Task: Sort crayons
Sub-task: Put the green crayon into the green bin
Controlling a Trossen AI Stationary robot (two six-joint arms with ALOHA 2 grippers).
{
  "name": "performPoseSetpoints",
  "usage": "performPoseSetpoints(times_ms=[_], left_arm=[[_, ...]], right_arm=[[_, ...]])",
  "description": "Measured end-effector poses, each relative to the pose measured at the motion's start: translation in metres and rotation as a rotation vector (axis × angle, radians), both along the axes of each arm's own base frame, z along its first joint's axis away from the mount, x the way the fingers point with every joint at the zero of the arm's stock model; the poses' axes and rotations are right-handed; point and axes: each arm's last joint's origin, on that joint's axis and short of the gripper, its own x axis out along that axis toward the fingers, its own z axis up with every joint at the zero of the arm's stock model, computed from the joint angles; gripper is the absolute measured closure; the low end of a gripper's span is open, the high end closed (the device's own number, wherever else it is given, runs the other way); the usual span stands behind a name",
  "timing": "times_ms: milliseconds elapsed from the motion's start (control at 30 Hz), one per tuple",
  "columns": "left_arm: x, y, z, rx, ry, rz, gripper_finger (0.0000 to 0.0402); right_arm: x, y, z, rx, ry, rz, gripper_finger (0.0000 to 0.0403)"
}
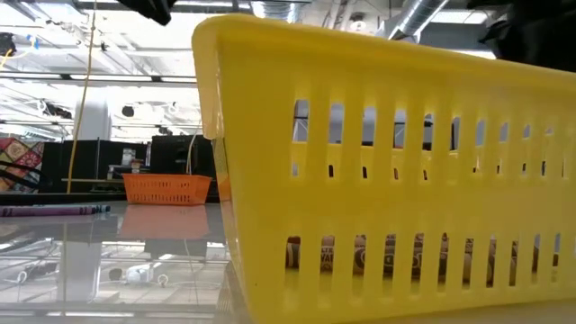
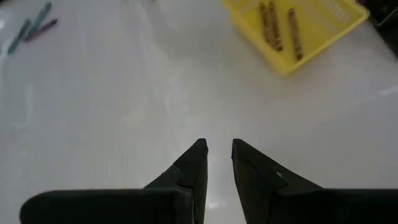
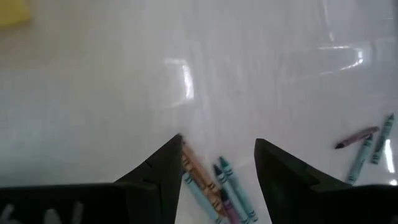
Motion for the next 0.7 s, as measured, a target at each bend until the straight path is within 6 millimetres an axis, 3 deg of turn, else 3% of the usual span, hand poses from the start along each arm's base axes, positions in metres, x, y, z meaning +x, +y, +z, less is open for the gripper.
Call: performPoseSetpoints(times_ms=[333, 533, 700], left_arm=[[0.023, -0.035, -0.041, 0.128, 0.028, -0.004, 0.0338], [0.048, -0.048, -0.061, 0.164, -0.048, -0.03, 0.0338], [0.065, -0.05, -0.075, 0.15, -0.059, -0.082, 0.0338]], right_arm=[[-0.022, 0.002, -0.002, -0.014, 0.151, -0.031, 0.0211], [-0.025, -0.019, -0.018, -0.057, 0.272, -0.168, 0.0217], [-0.018, -0.038, -0.039, -0.025, 0.378, -0.16, 0.0229]])
